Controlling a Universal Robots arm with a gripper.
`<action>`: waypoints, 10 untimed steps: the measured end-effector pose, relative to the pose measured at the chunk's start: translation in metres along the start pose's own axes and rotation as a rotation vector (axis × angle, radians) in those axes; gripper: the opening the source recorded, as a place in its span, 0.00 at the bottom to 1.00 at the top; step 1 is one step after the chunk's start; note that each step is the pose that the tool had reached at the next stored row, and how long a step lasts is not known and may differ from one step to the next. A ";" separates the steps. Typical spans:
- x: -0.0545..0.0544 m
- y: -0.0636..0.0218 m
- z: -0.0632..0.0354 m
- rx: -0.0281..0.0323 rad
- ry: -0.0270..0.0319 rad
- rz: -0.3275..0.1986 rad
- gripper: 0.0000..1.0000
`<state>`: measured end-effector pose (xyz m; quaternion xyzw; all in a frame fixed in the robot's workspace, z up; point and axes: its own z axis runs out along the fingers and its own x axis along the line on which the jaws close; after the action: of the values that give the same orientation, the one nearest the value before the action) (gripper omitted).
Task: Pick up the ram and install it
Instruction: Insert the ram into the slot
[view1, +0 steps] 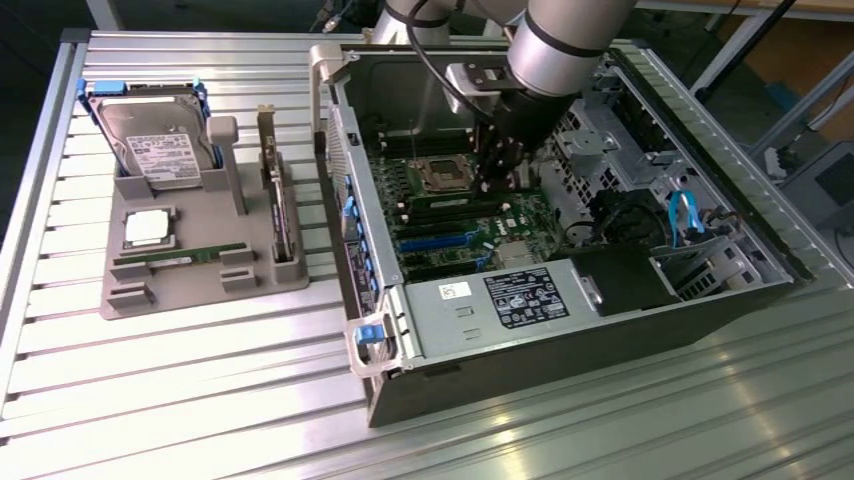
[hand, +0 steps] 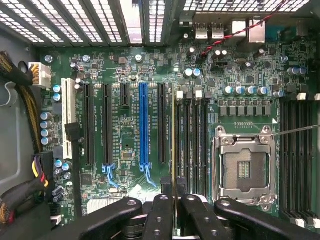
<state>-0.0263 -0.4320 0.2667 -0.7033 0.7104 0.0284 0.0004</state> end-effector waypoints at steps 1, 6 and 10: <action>0.000 -0.0019 0.0000 0.0000 0.0001 0.000 0.13; 0.000 -0.0106 0.0000 0.0000 0.0001 0.000 0.13; 0.000 -0.0111 0.0119 0.0001 0.0000 0.000 0.13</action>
<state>-0.0157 -0.4321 0.2544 -0.7032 0.7104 0.0283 0.0004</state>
